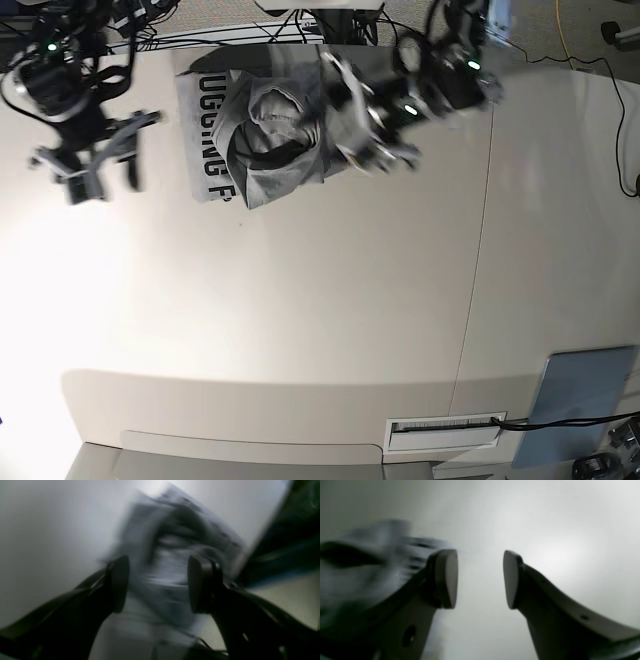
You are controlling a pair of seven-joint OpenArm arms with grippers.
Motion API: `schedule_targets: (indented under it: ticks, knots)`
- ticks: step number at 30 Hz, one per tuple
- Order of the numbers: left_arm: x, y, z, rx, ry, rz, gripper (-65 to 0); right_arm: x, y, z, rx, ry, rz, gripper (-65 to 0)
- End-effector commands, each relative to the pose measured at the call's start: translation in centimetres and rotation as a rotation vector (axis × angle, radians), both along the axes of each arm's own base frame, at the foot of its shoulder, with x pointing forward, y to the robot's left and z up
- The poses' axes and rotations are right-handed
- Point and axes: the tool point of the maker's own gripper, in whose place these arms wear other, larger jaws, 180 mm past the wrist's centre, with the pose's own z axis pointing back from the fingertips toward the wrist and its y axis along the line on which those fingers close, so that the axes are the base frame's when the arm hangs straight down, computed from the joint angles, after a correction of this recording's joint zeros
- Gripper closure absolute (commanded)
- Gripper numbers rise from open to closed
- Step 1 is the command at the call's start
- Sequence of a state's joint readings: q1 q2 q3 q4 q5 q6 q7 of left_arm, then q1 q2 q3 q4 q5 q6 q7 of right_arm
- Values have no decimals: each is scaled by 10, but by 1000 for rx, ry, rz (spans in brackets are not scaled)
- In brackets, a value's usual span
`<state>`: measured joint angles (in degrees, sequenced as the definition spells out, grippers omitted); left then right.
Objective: Fold the T-shirt properly
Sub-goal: 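Flatten and tuck the folded bundle with the left gripper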
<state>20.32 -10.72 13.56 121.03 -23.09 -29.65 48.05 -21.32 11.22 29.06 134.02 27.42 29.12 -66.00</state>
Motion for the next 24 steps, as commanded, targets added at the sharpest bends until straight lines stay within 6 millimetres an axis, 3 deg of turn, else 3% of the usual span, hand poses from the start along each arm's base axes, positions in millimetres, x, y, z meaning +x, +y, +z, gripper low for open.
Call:
schedule_targets:
  ticks: [1, 4, 7, 10, 12, 16, 17, 21, 24]
  knots:
    - [-8, -15, 11, -39, -23, -43, -371, 2, -9, 13, -23, -44, -22, -289]
    - [-33, -46, 7, -3, -31, -137, -371, -5, -32, 18, -49, -50, -103, -289]
    - [-39, -55, -4, 98, -55, -125, -371, -13, -43, 17, -65, -36, -136, -289]
    - [-30, -43, -24, 217, -57, -44, -370, -20, -46, 12, -71, -11, -145, -289]
    - [-22, -31, -32, 258, -41, 27, -329, -23, -46, 10, -72, 2, -145, -289]
    - [-27, -24, -38, 259, 7, 41, -34, -24, -46, 9, -73, 8, -146, -289]
    - [-31, -22, -39, 259, 20, 33, -2, -24, -46, 9, -73, 8, -146, -289]
    - [-35, -3, -36, 279, 33, 75, 0, -24, -46, 9, -73, 7, -146, -289]
    - [-31, 28, -37, 341, 32, 124, 0, -23, -46, 9, -73, 7, -145, -289]
